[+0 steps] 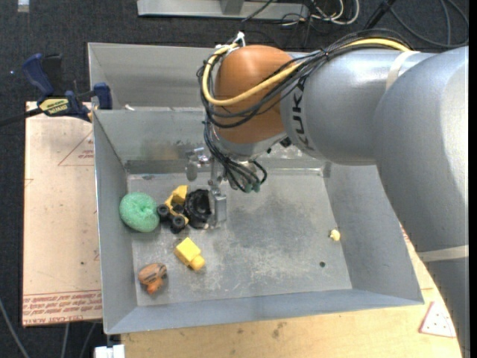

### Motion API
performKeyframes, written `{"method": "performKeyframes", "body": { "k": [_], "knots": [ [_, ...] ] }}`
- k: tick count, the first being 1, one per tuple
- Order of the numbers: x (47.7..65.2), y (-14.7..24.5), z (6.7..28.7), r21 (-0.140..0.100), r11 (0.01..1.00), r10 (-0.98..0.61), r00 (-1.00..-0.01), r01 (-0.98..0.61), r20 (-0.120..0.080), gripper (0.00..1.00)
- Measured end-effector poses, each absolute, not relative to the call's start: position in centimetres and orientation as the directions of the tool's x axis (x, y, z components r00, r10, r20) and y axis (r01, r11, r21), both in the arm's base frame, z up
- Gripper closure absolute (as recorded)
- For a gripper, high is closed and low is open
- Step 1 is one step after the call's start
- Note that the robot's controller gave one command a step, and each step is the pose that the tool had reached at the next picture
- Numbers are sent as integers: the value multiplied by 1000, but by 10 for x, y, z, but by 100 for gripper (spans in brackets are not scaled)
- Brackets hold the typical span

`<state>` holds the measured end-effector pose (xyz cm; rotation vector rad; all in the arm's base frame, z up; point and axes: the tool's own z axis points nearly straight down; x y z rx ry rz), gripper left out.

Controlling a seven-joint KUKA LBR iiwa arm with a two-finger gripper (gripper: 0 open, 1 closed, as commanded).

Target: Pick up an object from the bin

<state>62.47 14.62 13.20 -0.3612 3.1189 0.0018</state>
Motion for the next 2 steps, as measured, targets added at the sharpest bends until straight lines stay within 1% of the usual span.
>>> {"method": "performKeyframes", "body": {
  "k": [1, 2],
  "knots": [
    [622, 159, 101, 2, 993, -117, -993, -117, -2, 0],
    [618, 154, 77, 3, 971, -238, -971, -238, -21, 0]
  ]
}}
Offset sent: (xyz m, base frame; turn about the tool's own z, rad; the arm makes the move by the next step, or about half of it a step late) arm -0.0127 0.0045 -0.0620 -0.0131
